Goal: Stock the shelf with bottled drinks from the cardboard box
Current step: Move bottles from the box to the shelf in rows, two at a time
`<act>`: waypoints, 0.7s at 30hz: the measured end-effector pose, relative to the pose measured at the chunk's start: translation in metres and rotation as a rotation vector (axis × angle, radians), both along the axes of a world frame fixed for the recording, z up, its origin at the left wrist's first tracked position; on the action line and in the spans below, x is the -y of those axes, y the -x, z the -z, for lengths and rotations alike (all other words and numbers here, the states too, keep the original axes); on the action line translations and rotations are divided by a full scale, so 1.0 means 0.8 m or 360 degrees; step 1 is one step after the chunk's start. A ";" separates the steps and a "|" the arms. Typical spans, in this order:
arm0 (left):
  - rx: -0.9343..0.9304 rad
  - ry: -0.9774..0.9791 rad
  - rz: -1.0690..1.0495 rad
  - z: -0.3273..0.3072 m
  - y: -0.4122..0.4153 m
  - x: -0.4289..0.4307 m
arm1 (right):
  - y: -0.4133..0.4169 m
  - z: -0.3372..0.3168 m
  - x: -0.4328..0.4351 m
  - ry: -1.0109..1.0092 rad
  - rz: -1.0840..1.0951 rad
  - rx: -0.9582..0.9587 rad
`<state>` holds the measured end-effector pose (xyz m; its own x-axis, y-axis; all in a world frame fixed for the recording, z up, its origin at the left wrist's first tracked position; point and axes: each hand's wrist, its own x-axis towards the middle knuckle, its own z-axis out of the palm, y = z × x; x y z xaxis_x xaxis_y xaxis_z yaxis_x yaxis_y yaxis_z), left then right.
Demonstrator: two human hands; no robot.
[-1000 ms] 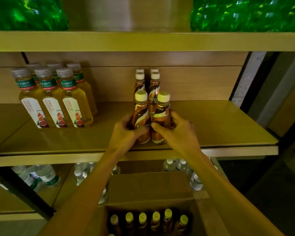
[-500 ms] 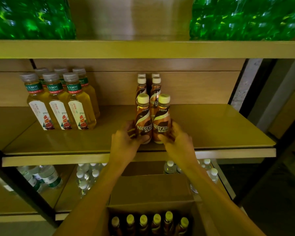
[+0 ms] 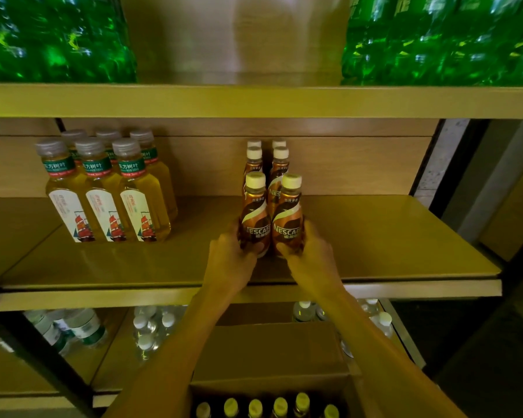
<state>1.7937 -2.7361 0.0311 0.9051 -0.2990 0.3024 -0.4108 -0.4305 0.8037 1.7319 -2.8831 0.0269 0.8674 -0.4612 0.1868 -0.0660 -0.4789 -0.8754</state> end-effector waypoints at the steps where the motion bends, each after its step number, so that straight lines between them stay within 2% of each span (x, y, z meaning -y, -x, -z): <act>1: -0.0019 -0.0016 -0.0008 -0.002 -0.008 0.005 | -0.007 -0.002 0.001 0.0023 0.0020 0.0001; 10: -0.0169 -0.0127 -0.0025 -0.008 -0.075 0.039 | -0.071 -0.007 0.022 0.0081 0.0052 0.0000; 21: -0.0166 -0.0121 -0.0052 -0.009 -0.083 0.047 | -0.089 0.001 0.032 0.0083 0.0080 0.0005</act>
<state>1.8598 -2.7736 0.0382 0.9401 -0.2873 0.1837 -0.3113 -0.5034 0.8060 1.8028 -2.9091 0.0261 0.8427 -0.4938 0.2145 -0.0883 -0.5198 -0.8497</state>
